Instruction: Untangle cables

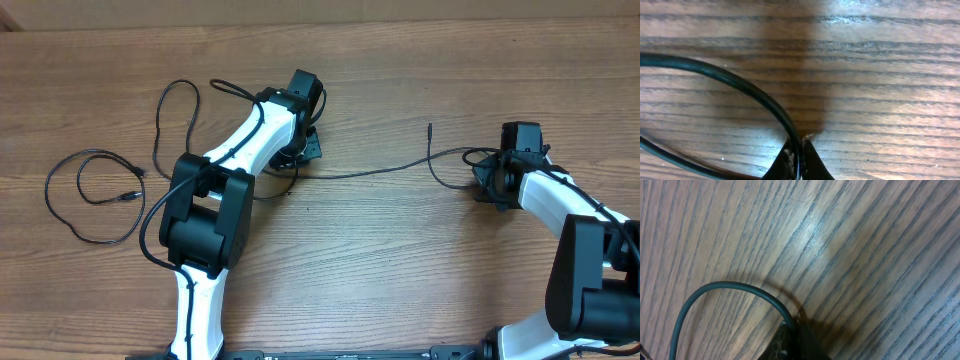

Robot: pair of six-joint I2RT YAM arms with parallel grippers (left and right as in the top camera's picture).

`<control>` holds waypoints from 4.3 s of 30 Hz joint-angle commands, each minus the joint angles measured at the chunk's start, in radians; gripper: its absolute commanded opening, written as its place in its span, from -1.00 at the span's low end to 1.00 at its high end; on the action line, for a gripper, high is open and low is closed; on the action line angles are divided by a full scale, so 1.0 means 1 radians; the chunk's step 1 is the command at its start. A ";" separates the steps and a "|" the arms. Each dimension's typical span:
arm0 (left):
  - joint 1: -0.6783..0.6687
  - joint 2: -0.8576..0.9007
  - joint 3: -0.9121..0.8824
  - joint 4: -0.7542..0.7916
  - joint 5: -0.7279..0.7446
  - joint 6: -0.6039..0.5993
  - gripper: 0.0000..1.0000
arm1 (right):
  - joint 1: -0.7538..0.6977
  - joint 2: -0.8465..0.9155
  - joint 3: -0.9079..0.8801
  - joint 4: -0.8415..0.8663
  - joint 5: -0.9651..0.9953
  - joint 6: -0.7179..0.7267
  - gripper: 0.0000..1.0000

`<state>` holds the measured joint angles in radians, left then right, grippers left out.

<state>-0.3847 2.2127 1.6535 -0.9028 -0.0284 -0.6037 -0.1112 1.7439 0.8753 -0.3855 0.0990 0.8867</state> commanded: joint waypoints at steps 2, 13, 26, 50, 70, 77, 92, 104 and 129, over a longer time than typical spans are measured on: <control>0.019 0.001 -0.008 -0.030 -0.005 -0.002 -0.92 | 0.013 0.069 -0.055 -0.030 -0.058 0.004 -0.90; 0.137 -0.004 0.177 -0.214 0.063 0.125 -0.91 | 0.013 0.069 -0.055 -0.031 -0.058 0.003 -0.90; 0.200 -0.002 0.079 -0.267 0.043 0.212 -0.91 | 0.013 0.069 -0.055 -0.027 -0.058 0.004 -0.90; 0.392 -0.002 -0.054 0.053 -0.134 0.151 -0.82 | 0.013 0.069 -0.055 -0.030 -0.068 0.004 -0.91; 0.504 -0.002 0.019 0.203 -0.065 0.138 -0.23 | 0.013 0.069 -0.055 -0.035 -0.068 0.003 -0.90; 0.502 -0.002 0.261 0.113 0.056 0.174 0.84 | 0.013 0.069 -0.055 -0.035 -0.068 0.003 -0.89; 0.405 -0.002 0.340 -0.275 0.305 0.223 0.88 | 0.013 0.069 -0.055 0.032 -0.308 -0.221 0.82; 0.201 0.004 0.108 -0.189 0.149 0.223 0.84 | 0.013 0.069 -0.055 0.059 -0.519 -0.291 0.99; 0.020 0.006 -0.148 0.058 0.233 0.242 0.61 | 0.013 0.069 -0.055 0.059 -0.565 -0.290 1.00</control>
<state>-0.3229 2.1559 1.5635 -0.8486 0.0860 -0.3805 -0.1085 1.7496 0.8753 -0.2993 -0.5007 0.6025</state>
